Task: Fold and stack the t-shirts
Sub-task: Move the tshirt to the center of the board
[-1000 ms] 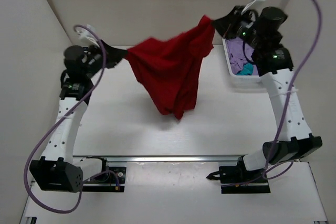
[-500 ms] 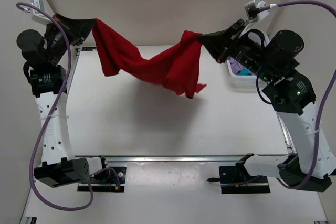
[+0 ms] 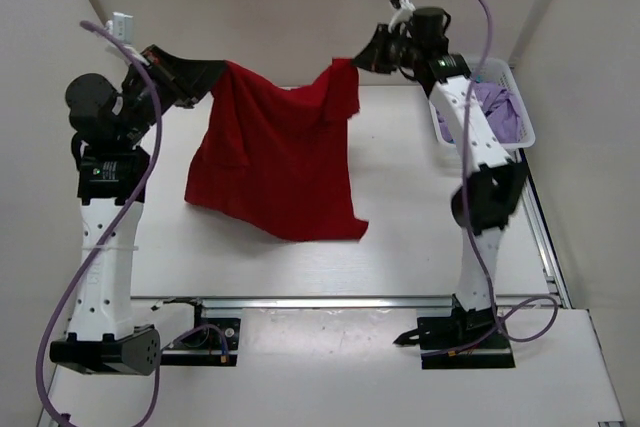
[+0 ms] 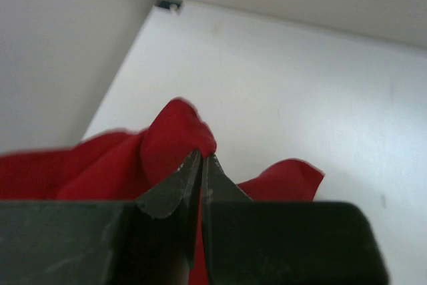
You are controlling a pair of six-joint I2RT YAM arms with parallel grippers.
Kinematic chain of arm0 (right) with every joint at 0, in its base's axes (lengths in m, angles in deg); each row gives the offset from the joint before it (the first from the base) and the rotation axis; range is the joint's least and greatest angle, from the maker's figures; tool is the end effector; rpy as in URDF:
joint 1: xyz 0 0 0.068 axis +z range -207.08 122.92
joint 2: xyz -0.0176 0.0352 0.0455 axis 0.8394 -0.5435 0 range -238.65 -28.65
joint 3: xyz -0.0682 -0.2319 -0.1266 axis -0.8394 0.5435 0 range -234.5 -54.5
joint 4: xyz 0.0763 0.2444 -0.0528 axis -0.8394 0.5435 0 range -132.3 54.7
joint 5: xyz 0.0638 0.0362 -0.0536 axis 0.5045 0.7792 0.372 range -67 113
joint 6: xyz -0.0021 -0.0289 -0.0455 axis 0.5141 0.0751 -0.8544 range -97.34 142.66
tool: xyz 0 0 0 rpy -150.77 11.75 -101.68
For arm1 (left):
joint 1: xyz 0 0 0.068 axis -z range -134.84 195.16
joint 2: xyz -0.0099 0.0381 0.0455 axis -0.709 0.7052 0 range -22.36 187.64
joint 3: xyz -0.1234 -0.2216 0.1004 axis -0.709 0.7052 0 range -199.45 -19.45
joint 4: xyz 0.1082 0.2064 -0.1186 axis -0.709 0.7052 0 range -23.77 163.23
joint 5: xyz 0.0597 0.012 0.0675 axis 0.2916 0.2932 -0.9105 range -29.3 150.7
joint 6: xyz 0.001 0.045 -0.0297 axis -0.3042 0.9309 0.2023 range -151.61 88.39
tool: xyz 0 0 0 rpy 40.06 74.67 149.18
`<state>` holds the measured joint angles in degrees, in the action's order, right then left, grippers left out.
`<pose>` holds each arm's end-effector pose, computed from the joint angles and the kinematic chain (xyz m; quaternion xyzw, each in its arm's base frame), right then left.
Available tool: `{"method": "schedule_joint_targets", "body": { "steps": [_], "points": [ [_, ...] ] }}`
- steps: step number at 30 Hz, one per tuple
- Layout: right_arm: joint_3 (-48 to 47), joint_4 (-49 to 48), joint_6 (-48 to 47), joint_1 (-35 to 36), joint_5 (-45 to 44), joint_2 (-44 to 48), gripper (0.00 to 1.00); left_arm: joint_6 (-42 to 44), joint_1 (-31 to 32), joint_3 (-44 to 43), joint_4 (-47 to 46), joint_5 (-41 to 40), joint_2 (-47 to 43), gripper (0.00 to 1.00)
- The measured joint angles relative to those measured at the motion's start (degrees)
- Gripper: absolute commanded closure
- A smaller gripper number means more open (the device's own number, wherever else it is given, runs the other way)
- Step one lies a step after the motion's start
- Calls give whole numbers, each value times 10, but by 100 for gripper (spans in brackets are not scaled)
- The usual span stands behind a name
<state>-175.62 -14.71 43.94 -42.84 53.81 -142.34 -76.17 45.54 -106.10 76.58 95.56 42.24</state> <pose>0.4408 0.1307 0.4104 -0.1032 0.7984 0.3757 0.4591 0.2122 -0.0217 0.5205 -0.0113 0.6455 -0.4575 0.6115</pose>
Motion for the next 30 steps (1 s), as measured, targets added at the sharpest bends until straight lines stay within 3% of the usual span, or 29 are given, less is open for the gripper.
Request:
{"method": "schedule_joint_targets", "body": {
  "steps": [3,5,7,8,10,12,16,20,21,23,25,28,30],
  "points": [
    [-260,3,48,7,36,-175,100,14,64,9,-5,-21,-4,100],
    [-289,-57,99,7,74,-203,100,32,132,29,-6,-41,-13,100],
    [-243,-106,138,3,100,-175,96,48,208,79,-19,-66,-35,96],
    [-213,-123,146,-2,108,-151,93,55,248,115,-27,-80,-49,88],
    [-172,-130,150,-17,114,-105,74,66,328,196,-53,-109,-77,67],
    [-150,-127,143,-40,118,-60,60,67,405,286,-90,-129,-87,34],
    [-93,-79,90,-94,74,43,53,49,491,414,-162,-139,-17,15],
    [57,-47,37,-93,-22,154,57,46,537,433,-168,-155,86,13],
    [125,-59,26,-79,-46,188,60,47,542,433,-167,-155,90,19],
    [296,-77,12,-39,-89,265,81,48,523,436,-165,-157,68,26],
    [432,-88,6,2,-117,313,99,51,464,452,-159,-163,14,34],
    [611,-98,2,71,-160,353,99,57,295,498,-134,-166,-92,36],
    [695,-96,2,117,-190,357,78,67,178,529,-101,-171,-138,35]
  ]
}}
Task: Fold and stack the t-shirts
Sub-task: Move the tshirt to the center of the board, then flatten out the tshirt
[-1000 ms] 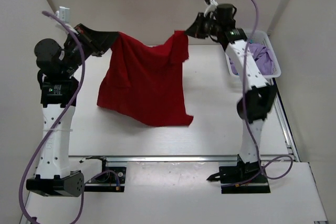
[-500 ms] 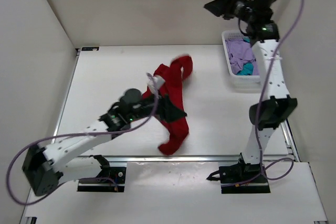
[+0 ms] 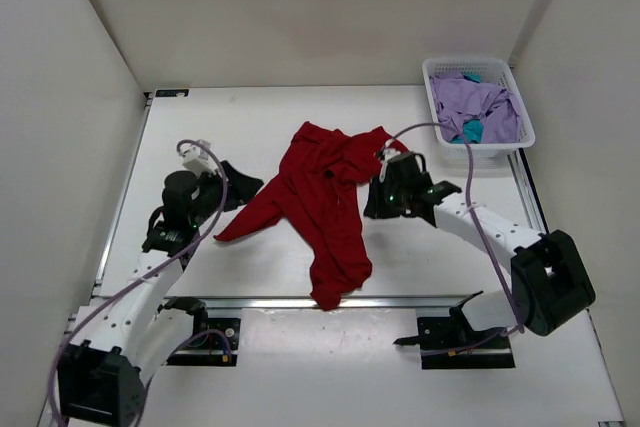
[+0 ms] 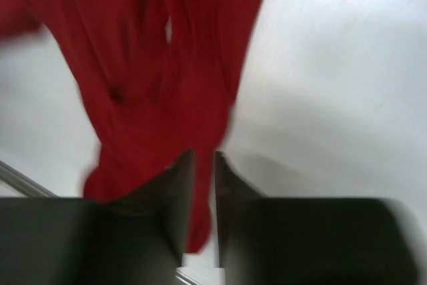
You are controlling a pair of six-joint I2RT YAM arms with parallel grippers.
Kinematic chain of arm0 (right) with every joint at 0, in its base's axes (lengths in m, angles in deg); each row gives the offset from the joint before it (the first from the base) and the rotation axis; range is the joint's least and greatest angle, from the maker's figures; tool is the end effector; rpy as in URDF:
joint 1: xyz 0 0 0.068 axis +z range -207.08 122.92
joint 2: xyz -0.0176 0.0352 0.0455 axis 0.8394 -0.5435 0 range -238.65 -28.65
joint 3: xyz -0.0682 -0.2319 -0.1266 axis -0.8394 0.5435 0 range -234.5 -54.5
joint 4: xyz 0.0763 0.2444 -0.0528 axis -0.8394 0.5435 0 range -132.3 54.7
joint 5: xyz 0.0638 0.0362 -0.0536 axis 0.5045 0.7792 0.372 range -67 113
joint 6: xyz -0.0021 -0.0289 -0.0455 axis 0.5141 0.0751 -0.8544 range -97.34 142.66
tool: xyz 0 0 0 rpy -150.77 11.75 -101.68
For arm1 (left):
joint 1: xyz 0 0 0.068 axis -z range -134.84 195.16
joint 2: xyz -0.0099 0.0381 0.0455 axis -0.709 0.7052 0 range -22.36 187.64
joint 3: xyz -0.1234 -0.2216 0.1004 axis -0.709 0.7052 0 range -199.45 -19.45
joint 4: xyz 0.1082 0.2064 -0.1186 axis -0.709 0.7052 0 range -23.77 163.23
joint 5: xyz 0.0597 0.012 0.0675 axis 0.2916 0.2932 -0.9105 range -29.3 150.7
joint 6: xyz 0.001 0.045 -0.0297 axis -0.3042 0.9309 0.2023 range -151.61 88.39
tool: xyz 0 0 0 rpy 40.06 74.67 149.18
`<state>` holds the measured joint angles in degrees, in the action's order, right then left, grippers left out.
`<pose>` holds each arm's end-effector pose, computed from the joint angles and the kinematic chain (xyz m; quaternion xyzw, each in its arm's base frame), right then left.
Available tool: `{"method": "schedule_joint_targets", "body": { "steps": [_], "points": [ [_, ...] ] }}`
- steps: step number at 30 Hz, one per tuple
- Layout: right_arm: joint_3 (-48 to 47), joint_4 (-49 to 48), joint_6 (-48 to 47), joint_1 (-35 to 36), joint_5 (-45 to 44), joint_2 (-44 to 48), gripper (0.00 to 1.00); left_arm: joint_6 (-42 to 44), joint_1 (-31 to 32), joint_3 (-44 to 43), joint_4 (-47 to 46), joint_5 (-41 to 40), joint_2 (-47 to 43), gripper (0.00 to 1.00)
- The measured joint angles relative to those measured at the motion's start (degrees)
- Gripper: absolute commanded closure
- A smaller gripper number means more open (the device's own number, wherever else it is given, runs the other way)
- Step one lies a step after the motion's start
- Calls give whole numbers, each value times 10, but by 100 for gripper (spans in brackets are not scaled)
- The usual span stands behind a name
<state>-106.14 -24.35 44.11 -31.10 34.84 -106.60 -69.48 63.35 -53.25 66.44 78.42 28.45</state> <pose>0.2565 0.1331 0.2410 -0.0762 0.9142 0.2424 0.3157 0.1943 -0.0752 0.2719 -0.0459 0.7993 -0.3849 0.4592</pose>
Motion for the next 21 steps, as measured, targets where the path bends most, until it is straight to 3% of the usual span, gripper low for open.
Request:
{"method": "schedule_joint_targets", "body": {
  "steps": [3,6,12,14,18,20,21],
  "points": [
    [63,7,2,55,-30,-1,61,22,-92,38,56,-24,-20,32],
    [80,-12,5,77,-44,-1,49,40,-100,57,102,-53,15,30],
    [90,-56,12,100,-89,-5,43,34,-158,135,107,-54,63,19],
    [95,-70,15,96,-89,-15,44,26,-171,155,103,-64,60,18],
    [95,-94,15,94,-81,-56,51,20,-139,147,84,-96,76,18],
    [94,-100,14,94,-72,-79,63,19,-121,130,79,-112,103,17],
    [94,-102,12,94,-68,-89,77,19,-112,118,77,-118,120,15]
  ]
}}
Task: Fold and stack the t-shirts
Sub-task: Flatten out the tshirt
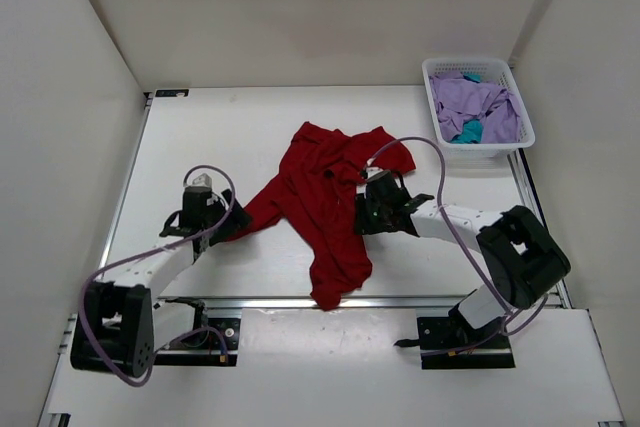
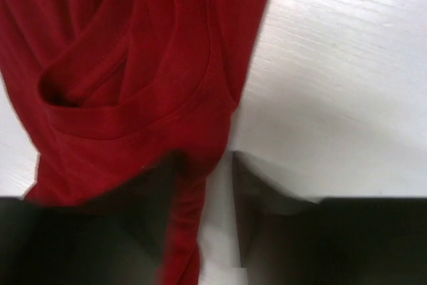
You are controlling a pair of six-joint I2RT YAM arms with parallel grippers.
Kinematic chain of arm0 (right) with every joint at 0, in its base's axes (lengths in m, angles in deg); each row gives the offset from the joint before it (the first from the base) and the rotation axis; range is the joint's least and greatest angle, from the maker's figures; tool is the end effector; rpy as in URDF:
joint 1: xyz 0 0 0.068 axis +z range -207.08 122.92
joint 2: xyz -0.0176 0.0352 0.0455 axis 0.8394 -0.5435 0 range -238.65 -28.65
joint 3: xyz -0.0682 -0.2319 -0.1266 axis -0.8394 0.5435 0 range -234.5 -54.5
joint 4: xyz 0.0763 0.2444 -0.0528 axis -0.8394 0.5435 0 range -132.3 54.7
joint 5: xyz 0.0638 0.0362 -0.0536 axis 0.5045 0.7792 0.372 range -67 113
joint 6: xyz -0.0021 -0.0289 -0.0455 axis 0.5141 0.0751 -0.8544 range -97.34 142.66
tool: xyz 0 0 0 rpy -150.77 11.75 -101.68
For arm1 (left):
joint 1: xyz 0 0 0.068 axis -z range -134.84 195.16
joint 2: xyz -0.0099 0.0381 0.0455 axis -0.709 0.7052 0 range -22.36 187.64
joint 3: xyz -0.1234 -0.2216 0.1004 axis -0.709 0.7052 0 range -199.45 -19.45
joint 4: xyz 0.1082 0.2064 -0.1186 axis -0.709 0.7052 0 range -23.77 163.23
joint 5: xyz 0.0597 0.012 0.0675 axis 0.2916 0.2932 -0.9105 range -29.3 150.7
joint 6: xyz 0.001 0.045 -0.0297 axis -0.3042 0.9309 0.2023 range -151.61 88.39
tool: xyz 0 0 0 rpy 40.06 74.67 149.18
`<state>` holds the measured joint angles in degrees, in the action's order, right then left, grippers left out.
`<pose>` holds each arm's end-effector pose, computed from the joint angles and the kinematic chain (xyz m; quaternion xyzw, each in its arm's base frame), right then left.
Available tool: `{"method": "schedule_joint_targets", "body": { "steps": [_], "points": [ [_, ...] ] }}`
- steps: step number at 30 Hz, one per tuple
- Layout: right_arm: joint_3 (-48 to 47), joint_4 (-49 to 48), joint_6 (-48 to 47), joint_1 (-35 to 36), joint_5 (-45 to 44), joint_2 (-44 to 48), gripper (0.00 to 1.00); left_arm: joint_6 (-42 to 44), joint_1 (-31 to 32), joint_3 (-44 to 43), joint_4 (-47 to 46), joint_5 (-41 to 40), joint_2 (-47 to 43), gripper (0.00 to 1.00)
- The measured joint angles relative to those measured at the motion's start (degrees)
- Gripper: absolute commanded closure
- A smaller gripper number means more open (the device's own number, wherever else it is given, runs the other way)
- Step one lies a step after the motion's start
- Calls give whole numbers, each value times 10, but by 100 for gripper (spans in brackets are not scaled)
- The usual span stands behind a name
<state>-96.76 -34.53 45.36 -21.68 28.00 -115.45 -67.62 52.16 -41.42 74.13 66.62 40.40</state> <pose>0.2336 0.1698 0.1614 -0.1186 0.9382 0.1927 0.2620 0.1942 -0.0275 0.1514 -0.2164 0.9092 -0.1741 0.3101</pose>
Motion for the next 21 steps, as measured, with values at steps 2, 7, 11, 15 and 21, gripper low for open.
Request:
{"method": "schedule_joint_targets", "body": {
  "steps": [2,7,11,15,21],
  "points": [
    [-1,-5,-1,-1,4,-13,92,1,10,-21,-10,-12,30,16],
    [-10,-22,6,-28,21,-24,100,-1,34,-42,-42,-19,95,54],
    [-36,-45,17,-87,37,-47,100,-7,57,-34,-74,-17,119,79],
    [-98,-60,30,-156,48,-94,88,-15,59,-31,-81,-17,119,87],
    [-168,-56,40,-220,55,-113,61,-23,55,-31,-77,-16,94,52]
  ]
}}
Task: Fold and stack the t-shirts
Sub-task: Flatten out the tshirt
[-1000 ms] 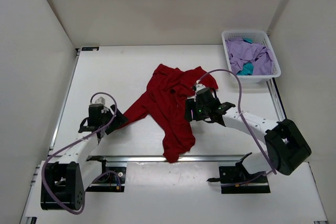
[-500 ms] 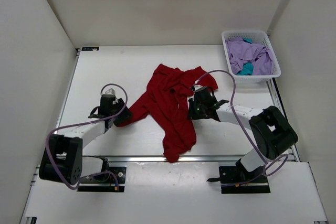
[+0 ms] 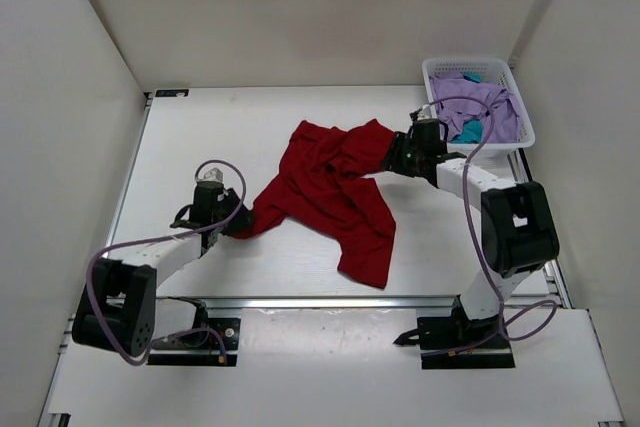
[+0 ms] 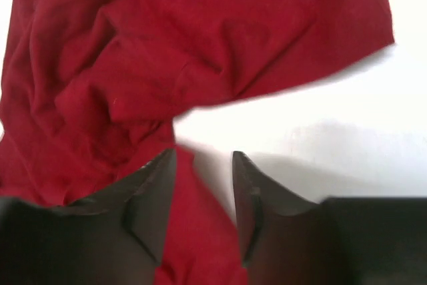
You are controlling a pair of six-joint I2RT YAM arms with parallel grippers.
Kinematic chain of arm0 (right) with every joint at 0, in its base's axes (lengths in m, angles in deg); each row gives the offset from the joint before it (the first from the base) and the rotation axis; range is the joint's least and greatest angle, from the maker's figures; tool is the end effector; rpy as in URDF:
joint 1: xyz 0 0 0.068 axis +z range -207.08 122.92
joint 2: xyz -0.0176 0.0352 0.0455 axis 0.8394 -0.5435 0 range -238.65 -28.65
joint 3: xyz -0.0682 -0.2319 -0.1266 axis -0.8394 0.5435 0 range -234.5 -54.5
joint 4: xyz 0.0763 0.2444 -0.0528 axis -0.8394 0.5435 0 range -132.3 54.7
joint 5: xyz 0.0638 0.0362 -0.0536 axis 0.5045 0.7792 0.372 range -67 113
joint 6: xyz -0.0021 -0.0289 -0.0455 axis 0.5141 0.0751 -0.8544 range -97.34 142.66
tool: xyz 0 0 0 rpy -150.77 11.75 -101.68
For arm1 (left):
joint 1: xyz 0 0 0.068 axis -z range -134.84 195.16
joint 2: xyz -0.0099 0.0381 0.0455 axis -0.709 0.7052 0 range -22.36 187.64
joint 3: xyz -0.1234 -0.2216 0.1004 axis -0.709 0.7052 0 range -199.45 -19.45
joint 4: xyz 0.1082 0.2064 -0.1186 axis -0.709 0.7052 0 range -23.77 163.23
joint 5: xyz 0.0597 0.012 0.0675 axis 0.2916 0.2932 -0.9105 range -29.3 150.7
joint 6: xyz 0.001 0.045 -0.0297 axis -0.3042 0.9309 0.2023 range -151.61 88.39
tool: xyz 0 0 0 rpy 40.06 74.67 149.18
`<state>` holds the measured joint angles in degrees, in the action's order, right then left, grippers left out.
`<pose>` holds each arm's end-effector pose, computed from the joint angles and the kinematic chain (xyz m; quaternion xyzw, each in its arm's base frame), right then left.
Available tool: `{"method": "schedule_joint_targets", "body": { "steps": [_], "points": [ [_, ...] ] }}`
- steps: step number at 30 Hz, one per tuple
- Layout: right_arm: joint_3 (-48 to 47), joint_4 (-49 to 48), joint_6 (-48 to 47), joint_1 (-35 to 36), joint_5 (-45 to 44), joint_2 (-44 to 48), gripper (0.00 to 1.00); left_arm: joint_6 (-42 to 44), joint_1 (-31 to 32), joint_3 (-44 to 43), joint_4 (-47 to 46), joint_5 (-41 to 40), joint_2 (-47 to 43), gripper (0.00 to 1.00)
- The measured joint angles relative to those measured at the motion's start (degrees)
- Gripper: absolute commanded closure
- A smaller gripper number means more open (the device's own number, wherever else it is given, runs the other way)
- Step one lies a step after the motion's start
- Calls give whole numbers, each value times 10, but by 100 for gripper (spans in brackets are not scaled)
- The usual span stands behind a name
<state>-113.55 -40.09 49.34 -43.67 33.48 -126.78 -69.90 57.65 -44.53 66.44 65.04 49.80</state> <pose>0.3557 0.0914 0.1951 0.0674 0.9055 0.2189 0.3573 0.2183 -0.0511 0.1458 -0.1943 0.9103 -0.1878 0.3137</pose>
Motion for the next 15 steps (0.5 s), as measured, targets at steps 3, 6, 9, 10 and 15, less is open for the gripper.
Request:
{"method": "schedule_joint_targets", "body": {
  "steps": [3,6,9,10,15],
  "points": [
    [13,32,-11,23,-39,52,59,1,-6,1,15,0,-51,40],
    [73,39,-18,84,-63,145,76,5,-32,2,32,11,-119,38],
    [171,51,-11,147,-66,252,91,19,-66,3,63,18,-177,39],
    [206,57,-7,159,-66,285,96,24,-72,5,76,17,-191,39],
    [351,101,26,167,-68,412,97,37,-87,42,130,26,-224,39]
  ]
}}
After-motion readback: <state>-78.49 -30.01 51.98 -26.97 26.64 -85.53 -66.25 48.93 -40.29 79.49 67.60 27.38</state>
